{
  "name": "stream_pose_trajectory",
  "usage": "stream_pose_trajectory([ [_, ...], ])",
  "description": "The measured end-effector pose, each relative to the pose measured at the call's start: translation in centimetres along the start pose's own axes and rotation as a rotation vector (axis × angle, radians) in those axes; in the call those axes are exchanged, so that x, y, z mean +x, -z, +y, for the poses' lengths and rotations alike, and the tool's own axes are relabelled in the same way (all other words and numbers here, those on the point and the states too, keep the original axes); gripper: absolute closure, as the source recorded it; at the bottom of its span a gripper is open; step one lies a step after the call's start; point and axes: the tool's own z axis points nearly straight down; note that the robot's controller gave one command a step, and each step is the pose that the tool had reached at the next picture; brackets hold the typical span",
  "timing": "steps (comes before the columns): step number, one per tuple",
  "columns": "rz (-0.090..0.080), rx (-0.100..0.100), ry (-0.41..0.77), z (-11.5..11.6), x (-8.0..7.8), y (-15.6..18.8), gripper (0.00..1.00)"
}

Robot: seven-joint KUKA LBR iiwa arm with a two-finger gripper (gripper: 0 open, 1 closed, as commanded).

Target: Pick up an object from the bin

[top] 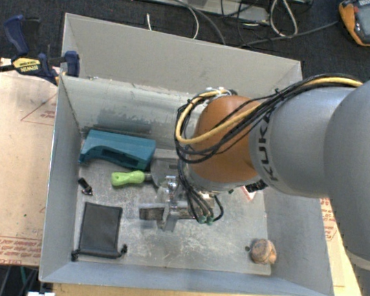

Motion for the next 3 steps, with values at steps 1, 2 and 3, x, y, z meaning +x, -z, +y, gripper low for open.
stream_pose_trajectory([
  [1,-0.01,-0.001,0.001,0.1,-0.3,2.7,1.0],
  [2,-0.008,-0.002,0.001,0.1,-0.2,3.1,1.0],
  [3,-0.008,-0.002,0.002,0.1,-0.3,5.5,1.0],
])
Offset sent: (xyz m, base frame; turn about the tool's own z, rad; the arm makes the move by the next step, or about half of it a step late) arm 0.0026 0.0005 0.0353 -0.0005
